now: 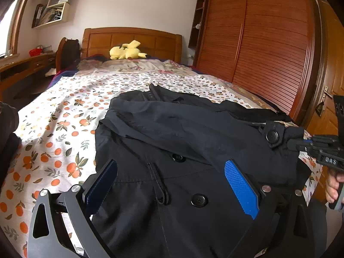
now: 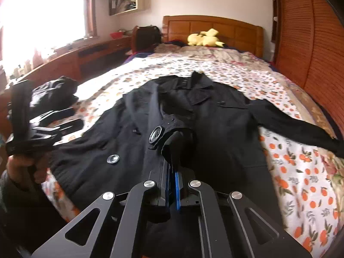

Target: Fold large clothes

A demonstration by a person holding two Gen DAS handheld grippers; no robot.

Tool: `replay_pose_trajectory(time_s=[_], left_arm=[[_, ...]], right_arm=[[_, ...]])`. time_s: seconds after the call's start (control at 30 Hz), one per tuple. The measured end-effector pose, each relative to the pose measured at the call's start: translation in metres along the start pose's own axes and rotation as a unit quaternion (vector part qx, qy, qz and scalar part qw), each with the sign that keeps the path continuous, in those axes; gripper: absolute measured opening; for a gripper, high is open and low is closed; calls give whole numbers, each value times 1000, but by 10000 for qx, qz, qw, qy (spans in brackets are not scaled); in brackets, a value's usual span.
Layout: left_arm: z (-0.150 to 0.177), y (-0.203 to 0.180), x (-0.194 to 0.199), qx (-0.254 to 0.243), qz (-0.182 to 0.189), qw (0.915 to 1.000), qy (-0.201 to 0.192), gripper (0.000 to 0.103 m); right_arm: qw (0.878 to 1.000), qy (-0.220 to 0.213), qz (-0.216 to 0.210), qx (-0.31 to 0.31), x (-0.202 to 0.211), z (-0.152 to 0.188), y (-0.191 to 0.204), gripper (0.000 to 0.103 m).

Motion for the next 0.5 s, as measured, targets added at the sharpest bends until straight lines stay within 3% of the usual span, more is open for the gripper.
replay_pose_trajectory(time_s=[0.03,0.1,0.13,0.17,0.4,0.5], left_arm=[[1,-1,-1,-16,1,10000,7,101],[2,-4,-1,-51,-2,10000,24,101],[2,-5,-2,-61,-4,10000,30,101],[3,-6,-2,-58,-5,10000,36,101],[8,-17,-10,-182,-7,9998,118,101],[12,-22,-12,-253,-19,9995,161,101]], right_arm=[[9999,2,149,2,0,0,-7,4],[9982,-52,602,-1,2,-1,-21,22],[9967,-123,805,11,5,-2,-27,48],[9953,-217,937,61,9,-4,-32,56],[9964,-197,815,151,1,-9,-47,55],[9982,-11,586,150,-16,-3,-47,48]])
Point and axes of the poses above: each gripper's, at about its wrist camera, not at the fingertips, and x roughly against the way its jaws point, y to its left, z to its underside, the point moved 5 cm from there along -x, roughly the way its jaws point, and after that the axes turned 10 degrees about -z, right-handed, at the moved point
